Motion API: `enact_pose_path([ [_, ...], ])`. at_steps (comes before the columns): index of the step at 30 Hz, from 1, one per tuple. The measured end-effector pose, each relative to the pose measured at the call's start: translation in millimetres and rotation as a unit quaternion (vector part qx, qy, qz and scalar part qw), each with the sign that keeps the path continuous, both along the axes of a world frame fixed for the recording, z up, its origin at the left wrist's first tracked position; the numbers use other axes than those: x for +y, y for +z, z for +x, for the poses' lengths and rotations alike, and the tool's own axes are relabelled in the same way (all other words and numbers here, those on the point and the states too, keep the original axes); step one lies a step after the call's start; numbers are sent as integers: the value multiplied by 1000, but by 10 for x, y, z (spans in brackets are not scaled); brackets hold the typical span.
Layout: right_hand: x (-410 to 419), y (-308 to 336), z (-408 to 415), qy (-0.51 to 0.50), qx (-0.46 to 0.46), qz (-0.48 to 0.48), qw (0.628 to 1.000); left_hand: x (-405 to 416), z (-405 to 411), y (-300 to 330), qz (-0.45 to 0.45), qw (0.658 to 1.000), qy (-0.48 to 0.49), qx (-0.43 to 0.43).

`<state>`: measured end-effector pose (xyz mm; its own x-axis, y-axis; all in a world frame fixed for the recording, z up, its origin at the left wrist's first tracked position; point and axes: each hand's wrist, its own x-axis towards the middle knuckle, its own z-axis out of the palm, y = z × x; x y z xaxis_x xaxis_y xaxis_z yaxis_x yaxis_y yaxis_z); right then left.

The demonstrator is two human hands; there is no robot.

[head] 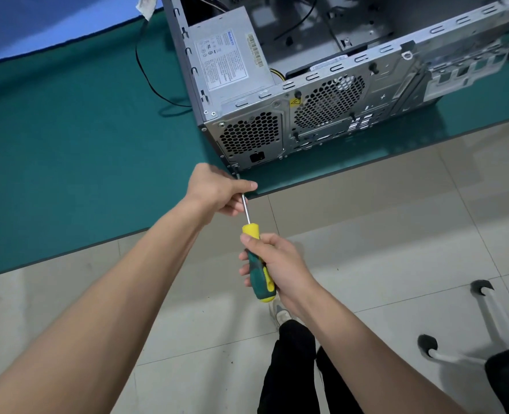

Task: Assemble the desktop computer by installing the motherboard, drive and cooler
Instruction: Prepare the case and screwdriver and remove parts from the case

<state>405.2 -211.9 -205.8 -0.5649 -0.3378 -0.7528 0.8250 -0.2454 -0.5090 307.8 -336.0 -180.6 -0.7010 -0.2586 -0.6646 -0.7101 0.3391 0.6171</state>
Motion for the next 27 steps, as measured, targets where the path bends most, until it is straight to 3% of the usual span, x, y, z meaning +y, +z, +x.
enact_pose_path([
  [2,-6,-16,-5,-28,-15,-12,999,16,35,-16,32,999,6,-6],
  [5,56,-4,-22,-39,-89,-132,986,9,78,26,156,986,3,-60],
  [7,103,31,-49,-16,-100,-162,982,-3,82,36,167,984,-2,-59],
  [10,66,95,-65,52,-36,-33,998,20,83,23,103,994,-10,-29],
  [12,-4,73,-40,41,4,68,997,60,92,-5,41,999,-32,-2],
  [14,-34,36,-18,10,11,94,995,99,121,-32,3,999,-39,24],
  [17,-4,59,-25,-54,-112,-116,985,133,162,-56,15,999,-11,45],
  [19,76,69,-53,-47,-137,-181,973,156,171,-64,26,999,3,46],
  [20,103,68,-61,-28,-117,-159,980,162,172,-66,29,998,7,46],
  [22,100,64,-71,30,-28,-27,999,171,169,-74,32,998,19,47],
  [25,5,41,-28,51,89,201,974,187,180,-95,51,997,42,49],
  [26,-13,36,-16,28,71,192,978,199,194,-95,64,995,52,47],
  [27,-25,40,-11,-10,16,116,993,216,209,-94,83,994,61,44],
])
